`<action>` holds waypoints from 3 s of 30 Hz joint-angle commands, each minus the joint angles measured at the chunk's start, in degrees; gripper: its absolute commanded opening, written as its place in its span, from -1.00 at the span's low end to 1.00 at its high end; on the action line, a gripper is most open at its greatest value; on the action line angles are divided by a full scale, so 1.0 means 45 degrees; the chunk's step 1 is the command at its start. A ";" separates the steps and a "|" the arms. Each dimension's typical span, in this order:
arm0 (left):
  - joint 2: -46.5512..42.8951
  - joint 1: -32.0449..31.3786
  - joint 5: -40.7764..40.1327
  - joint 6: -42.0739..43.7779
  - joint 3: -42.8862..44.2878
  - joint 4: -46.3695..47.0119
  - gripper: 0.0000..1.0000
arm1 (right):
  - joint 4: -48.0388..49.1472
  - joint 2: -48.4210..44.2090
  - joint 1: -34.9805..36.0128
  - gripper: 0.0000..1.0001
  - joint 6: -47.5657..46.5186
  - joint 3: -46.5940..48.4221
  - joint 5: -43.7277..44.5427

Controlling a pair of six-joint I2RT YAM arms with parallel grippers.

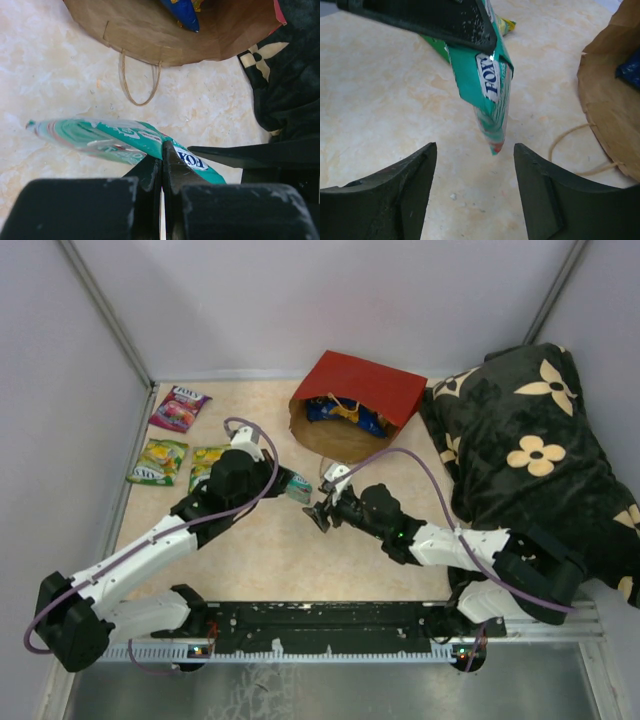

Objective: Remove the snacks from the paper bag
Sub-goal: Place the snack at the center of the board.

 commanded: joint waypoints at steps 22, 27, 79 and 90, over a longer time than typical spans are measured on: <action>-0.0982 0.0025 -0.0028 0.0082 0.0225 -0.0648 -1.00 | 0.1175 0.0571 0.0081 0.63 0.0820 0.1235 -0.0475; -0.0987 0.0042 0.0014 0.0038 0.0250 -0.0652 -1.00 | 0.1384 0.1341 0.0082 0.54 0.0663 0.1737 -0.0361; -0.0893 0.6174 0.2752 0.4075 0.8667 -0.7006 1.00 | -0.0320 1.2614 0.2145 -1.00 1.3578 1.3320 -0.4660; -0.1383 0.6156 0.3399 0.4311 0.8534 -0.7568 1.00 | -0.2864 1.5754 0.2911 -1.00 1.4797 1.7880 -0.2224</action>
